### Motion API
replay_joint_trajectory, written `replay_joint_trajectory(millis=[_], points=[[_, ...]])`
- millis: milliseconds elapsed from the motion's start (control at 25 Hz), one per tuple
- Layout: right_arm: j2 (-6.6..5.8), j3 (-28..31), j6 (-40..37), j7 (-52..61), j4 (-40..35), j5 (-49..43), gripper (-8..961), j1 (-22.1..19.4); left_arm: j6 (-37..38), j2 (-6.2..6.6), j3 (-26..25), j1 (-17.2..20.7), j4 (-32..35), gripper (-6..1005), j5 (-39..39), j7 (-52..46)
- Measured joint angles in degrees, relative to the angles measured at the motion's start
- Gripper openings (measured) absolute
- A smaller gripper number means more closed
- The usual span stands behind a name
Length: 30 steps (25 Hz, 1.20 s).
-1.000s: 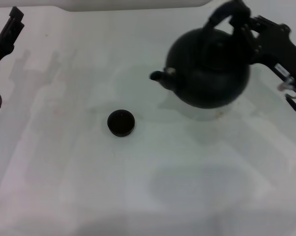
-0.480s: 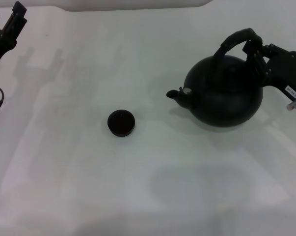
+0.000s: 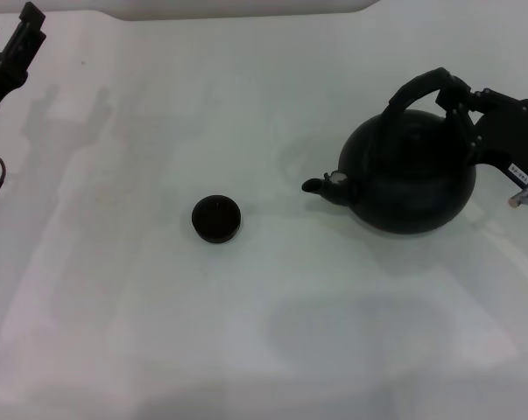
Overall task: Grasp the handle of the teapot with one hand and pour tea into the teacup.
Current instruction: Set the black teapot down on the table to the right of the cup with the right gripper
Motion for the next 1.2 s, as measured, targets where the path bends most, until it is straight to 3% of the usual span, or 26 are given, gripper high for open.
replay_joint_trajectory(millis=[1200], points=[[0.02, 0.3, 2.3, 1.4, -0.7, 0.0, 167, -0.1, 0.0, 0.12, -0.2, -0.1, -0.1, 862, -0.1, 0.1]])
